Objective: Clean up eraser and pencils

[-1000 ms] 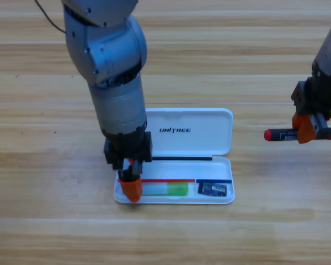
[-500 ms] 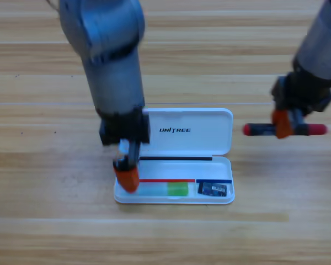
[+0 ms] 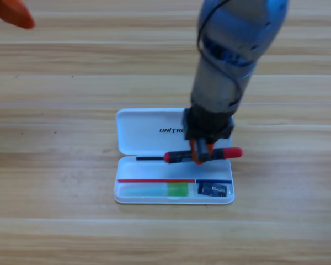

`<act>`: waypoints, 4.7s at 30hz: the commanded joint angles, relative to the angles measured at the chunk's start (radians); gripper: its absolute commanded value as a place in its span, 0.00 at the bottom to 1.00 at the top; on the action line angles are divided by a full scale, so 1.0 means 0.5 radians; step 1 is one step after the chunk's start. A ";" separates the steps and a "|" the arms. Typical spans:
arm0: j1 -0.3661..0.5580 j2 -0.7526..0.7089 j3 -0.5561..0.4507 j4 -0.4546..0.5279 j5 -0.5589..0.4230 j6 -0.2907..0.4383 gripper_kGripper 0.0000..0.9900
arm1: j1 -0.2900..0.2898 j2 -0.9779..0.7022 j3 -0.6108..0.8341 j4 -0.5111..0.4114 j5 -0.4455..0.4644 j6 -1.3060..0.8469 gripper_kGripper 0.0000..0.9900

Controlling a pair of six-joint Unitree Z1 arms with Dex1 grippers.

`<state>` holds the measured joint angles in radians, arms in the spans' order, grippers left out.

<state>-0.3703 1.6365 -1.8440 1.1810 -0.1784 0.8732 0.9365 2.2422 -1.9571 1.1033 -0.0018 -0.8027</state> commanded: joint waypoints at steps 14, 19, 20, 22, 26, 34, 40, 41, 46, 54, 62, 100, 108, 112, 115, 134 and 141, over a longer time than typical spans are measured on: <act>0.293 0.034 0.252 -0.021 -0.122 0.027 1.00 | 0.075 0.311 -0.200 0.036 -0.061 0.016 0.00; 0.290 0.031 0.279 -0.027 -0.122 0.024 1.00 | 0.069 0.286 -0.188 0.036 -0.079 0.059 0.84; 0.290 0.031 0.286 -0.030 -0.122 0.021 1.00 | 0.069 0.271 -0.181 0.036 -0.076 0.065 0.87; 0.290 0.031 0.301 -0.033 -0.122 0.018 1.00 | 0.069 0.231 -0.163 0.036 -0.070 0.071 0.89; 0.293 0.028 0.325 -0.040 -0.122 0.005 1.00 | 0.069 0.099 -0.096 0.036 -0.009 0.081 0.91; 0.293 0.034 0.313 -0.116 -0.134 -0.019 1.00 | 0.066 -0.637 0.328 -0.013 0.516 0.078 0.91; 0.293 0.353 0.068 -0.325 -0.272 -0.087 1.00 | -0.014 -1.288 0.960 -0.535 0.909 0.234 0.93; 0.293 0.442 -0.021 -0.328 -0.312 -0.096 0.99 | -0.026 -1.367 1.043 -0.611 0.958 0.271 0.93; 0.290 0.872 -0.288 -0.441 -0.511 -0.231 0.90 | -0.029 -1.601 1.319 -0.829 1.157 0.421 0.93; 0.204 1.384 -0.500 -0.478 -0.689 -0.311 0.42 | -0.029 -1.763 1.448 -0.854 1.188 0.452 0.94; 0.078 1.516 -0.377 -0.484 -0.794 -0.056 0.00 | -0.029 -1.864 1.475 -0.857 1.215 0.473 0.94; -0.125 1.528 -0.012 -0.144 -1.033 0.282 0.00 | -0.029 -1.843 1.543 -0.943 1.228 0.498 0.94; -0.180 1.525 0.037 -0.150 -1.030 0.294 0.00 | -0.029 -1.843 1.540 -0.943 1.237 0.504 0.94; -0.214 1.519 0.068 -0.159 -1.030 0.297 0.00 | -0.029 -1.837 1.543 -0.943 1.237 0.504 0.94; -0.238 1.510 0.095 -0.175 -1.027 0.294 0.00 | -0.029 -1.837 1.540 -0.943 1.240 0.507 0.94; -0.302 1.436 0.396 -0.408 -0.975 0.254 0.00 | -0.029 -1.846 1.543 -0.943 1.240 0.516 0.94; -0.312 1.430 0.519 -0.518 -0.962 0.226 0.00 | -0.029 -1.849 1.543 -0.943 1.240 0.516 0.94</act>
<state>-0.4953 2.3013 -1.6445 0.9452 -0.6834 1.0051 0.9467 1.3276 -1.2152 0.6626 0.6103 -0.5565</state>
